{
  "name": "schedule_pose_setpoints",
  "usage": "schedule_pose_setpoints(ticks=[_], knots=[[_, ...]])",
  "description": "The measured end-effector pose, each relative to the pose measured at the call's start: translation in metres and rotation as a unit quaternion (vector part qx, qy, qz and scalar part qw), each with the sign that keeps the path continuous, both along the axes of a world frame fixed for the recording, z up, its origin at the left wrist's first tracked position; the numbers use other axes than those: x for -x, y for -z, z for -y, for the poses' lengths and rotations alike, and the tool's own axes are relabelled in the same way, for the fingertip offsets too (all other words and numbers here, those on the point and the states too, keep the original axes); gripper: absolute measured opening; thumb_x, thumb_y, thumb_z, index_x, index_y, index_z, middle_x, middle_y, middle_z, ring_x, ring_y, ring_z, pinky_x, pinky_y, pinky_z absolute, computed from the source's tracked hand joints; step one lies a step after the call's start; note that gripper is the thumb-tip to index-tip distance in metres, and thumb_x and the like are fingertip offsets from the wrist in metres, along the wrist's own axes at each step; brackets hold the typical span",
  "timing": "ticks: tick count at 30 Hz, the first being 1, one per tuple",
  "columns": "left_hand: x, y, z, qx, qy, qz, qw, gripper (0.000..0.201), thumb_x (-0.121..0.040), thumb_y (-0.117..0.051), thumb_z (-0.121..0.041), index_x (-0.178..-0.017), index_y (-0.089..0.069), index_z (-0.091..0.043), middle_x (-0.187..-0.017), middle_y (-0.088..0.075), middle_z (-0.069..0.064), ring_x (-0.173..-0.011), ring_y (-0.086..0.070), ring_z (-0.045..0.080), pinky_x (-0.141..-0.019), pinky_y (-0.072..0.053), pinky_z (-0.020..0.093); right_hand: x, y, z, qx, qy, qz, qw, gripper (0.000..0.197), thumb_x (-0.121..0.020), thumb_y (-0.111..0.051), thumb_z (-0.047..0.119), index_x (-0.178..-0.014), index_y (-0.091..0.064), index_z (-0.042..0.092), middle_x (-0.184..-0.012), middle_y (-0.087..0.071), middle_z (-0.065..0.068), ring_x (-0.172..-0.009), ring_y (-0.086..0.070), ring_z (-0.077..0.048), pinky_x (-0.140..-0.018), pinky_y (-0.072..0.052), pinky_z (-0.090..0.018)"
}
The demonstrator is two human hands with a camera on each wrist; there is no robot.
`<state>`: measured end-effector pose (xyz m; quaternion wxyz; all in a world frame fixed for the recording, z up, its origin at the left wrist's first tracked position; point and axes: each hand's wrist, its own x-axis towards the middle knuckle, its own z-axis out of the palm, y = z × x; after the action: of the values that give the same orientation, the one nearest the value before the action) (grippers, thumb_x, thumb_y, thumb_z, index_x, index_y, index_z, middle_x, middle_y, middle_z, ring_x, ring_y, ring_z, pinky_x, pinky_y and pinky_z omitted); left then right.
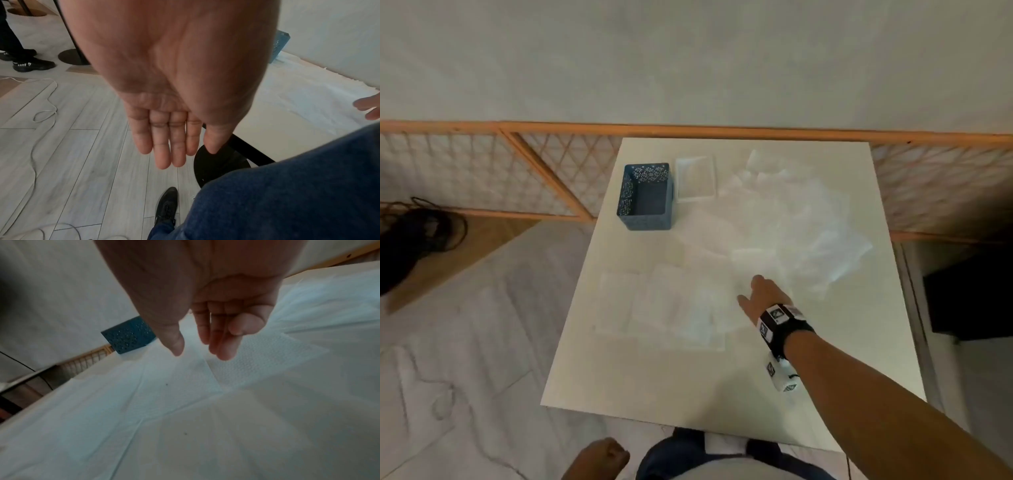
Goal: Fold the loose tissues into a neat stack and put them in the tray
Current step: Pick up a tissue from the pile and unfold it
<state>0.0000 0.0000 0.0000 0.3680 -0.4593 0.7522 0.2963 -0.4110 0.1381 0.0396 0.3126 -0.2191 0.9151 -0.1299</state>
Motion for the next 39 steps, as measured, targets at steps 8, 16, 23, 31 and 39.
schedule_pose_setpoints(ticks=[8,16,23,31,39], knots=[[0.005,-0.019,-0.004,-0.035,0.031,0.004,0.999,0.02,-0.102,-0.054,-0.032,-0.095,-0.065,-0.017,-0.108,-0.071,0.001,-0.102,-0.066,0.01,-0.071,-0.041,0.009,-0.007,0.011,0.023,-0.086,0.014,0.017,0.996,0.036,-0.101,-0.06,0.031,-0.127,-0.058,0.006,-0.125,-0.066,-0.014,-0.109,-0.068,-0.035,-0.089,-0.056,-0.04],[0.059,-0.069,0.01,-0.037,0.06,-0.109,0.992,0.016,-0.103,-0.059,-0.043,-0.11,-0.068,-0.033,-0.108,-0.071,-0.012,-0.097,-0.064,0.0,-0.085,-0.048,0.017,-0.007,0.002,0.002,-0.005,0.027,0.017,0.999,0.023,-0.101,-0.056,0.033,-0.102,-0.061,0.011,-0.096,-0.066,-0.007,-0.084,-0.061,-0.029,-0.071,-0.045,-0.033],[0.192,-0.089,0.016,-0.122,-0.057,-0.303,0.943,0.013,-0.102,-0.066,-0.039,-0.1,-0.073,-0.028,-0.101,-0.077,-0.006,-0.092,-0.073,0.01,-0.09,-0.056,0.038,-0.017,-0.011,-0.036,0.139,0.117,0.082,0.98,0.023,-0.097,-0.069,0.042,-0.1,-0.06,0.021,-0.096,-0.064,0.006,-0.09,-0.061,-0.019,-0.079,-0.047,-0.031],[0.289,-0.087,-0.025,-0.306,-0.252,-0.359,0.845,0.053,-0.09,-0.073,-0.065,-0.105,-0.071,-0.014,-0.118,-0.077,-0.002,-0.11,-0.072,0.018,-0.103,-0.056,0.038,-0.028,-0.045,-0.056,0.265,0.134,0.144,0.944,0.013,-0.094,-0.076,0.033,-0.09,-0.067,0.024,-0.092,-0.076,0.009,-0.083,-0.07,-0.004,-0.075,-0.053,-0.023],[0.296,-0.102,-0.038,-0.368,-0.339,-0.395,0.771,0.034,-0.103,-0.065,-0.02,-0.132,-0.066,-0.001,-0.125,-0.074,0.017,-0.118,-0.07,0.038,-0.101,-0.058,0.048,-0.024,-0.058,-0.075,0.309,0.134,0.166,0.927,0.038,-0.089,-0.073,0.053,-0.092,-0.069,0.016,-0.097,-0.076,0.001,-0.093,-0.072,-0.013,-0.089,-0.059,-0.037]])
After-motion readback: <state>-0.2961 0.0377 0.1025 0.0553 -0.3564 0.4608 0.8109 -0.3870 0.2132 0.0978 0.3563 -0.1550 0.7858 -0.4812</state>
